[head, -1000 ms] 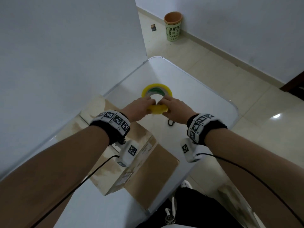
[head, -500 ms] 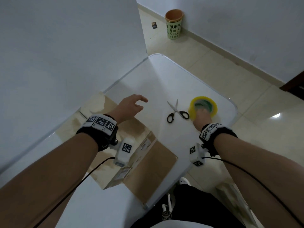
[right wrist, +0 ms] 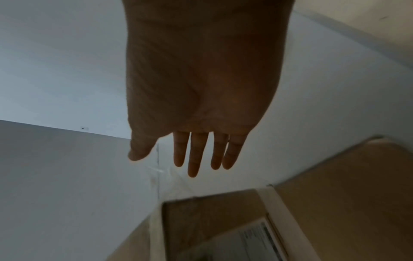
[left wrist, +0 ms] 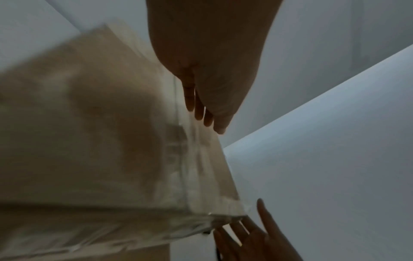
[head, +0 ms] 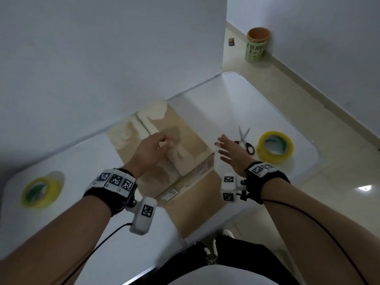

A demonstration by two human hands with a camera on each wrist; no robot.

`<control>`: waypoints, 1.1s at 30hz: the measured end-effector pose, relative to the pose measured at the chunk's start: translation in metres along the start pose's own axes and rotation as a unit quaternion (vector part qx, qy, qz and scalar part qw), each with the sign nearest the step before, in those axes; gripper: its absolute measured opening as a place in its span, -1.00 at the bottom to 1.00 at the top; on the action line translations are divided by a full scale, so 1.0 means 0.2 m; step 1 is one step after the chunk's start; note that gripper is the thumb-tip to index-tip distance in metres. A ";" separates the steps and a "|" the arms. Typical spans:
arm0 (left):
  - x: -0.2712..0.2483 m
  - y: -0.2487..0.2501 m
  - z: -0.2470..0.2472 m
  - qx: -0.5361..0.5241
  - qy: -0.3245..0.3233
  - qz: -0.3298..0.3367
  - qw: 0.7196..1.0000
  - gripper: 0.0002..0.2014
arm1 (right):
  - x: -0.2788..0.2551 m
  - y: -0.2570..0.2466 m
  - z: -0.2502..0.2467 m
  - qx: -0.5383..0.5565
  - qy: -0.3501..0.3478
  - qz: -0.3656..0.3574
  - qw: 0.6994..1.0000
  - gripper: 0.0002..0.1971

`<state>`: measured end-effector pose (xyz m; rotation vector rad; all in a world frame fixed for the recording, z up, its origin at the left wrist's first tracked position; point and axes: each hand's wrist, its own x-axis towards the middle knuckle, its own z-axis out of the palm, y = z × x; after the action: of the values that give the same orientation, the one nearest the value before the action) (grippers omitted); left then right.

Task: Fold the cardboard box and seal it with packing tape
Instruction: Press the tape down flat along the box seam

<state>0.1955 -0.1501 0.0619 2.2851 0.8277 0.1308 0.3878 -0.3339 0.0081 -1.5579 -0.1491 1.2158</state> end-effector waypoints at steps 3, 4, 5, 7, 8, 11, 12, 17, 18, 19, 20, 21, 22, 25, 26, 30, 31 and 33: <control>-0.19 -0.14 0.04 0.076 -0.051 0.016 0.996 -0.27 | -0.01 0.04 0.07 0.043 -0.025 0.007 0.999 -0.41; -0.26 -0.17 0.06 0.097 -0.061 0.030 0.993 -0.19 | -0.02 0.05 0.09 0.054 -0.020 0.005 0.998 -0.40; -0.32 -0.18 0.07 0.117 -0.068 0.042 0.990 -0.13 | -0.02 0.06 0.11 0.058 -0.012 0.003 0.998 -0.39; -0.41 -0.20 0.10 0.148 -0.072 0.046 0.985 -0.08 | -0.03 0.09 0.13 0.053 0.004 0.000 0.999 -0.36; -0.44 -0.21 0.10 0.153 -0.064 0.038 0.985 -0.10 | -0.04 0.10 0.15 0.052 0.006 0.001 0.999 -0.35; -0.53 -0.31 0.08 0.147 -0.021 0.054 0.987 -0.25 | -0.06 0.15 0.19 0.046 -0.019 0.007 0.999 -0.34; -0.56 -0.33 0.07 0.148 -0.014 0.059 0.987 -0.29 | -0.08 0.17 0.21 0.044 -0.028 0.011 0.999 -0.35; -0.67 -0.33 0.08 0.111 0.066 0.079 0.988 -0.81 | -0.17 0.25 0.31 0.061 -0.074 0.011 0.995 -0.46; -0.69 -0.32 0.09 0.102 0.070 0.077 0.989 -0.88 | -0.18 0.26 0.31 0.072 -0.078 0.012 0.994 -0.47; -0.70 -0.32 0.10 0.099 0.073 0.071 0.990 -0.91 | -0.18 0.27 0.32 0.079 -0.080 0.013 0.994 -0.48; -0.70 -0.31 0.11 0.099 0.077 0.065 0.990 -0.92 | -0.19 0.28 0.31 0.080 -0.082 0.012 0.993 -0.50; -0.70 -0.31 0.11 0.102 0.078 0.061 0.990 -0.92 | -0.19 0.28 0.31 0.078 -0.084 0.010 0.993 -0.54; -0.69 -0.30 0.12 0.106 0.075 0.061 0.990 -0.91 | -0.19 0.29 0.31 0.074 -0.088 0.006 0.993 -0.60; -0.63 -0.24 0.16 0.109 0.043 0.067 0.991 -0.91 | -0.20 0.29 0.31 0.063 -0.107 -0.003 0.992 -0.68; -0.60 -0.21 0.17 0.107 0.031 0.071 0.991 -0.89 | -0.21 0.30 0.30 0.060 -0.111 -0.005 0.992 -0.69; -0.48 -0.11 0.23 0.162 -0.005 0.082 0.983 -0.82 | -0.21 0.30 0.29 0.053 -0.107 -0.001 0.993 -0.70; -0.45 -0.08 0.24 0.186 -0.011 0.089 0.978 -0.81 | -0.22 0.30 0.29 0.054 -0.109 0.000 0.993 -0.71; -0.39 -0.03 0.26 0.206 -0.020 0.116 0.971 -0.77 | -0.23 0.30 0.29 0.056 -0.106 0.004 0.993 -0.72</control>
<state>0.1467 -0.2238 0.0294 2.7645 0.6042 0.0159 0.2947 -0.3488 -0.0043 -1.3315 -0.2080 1.3724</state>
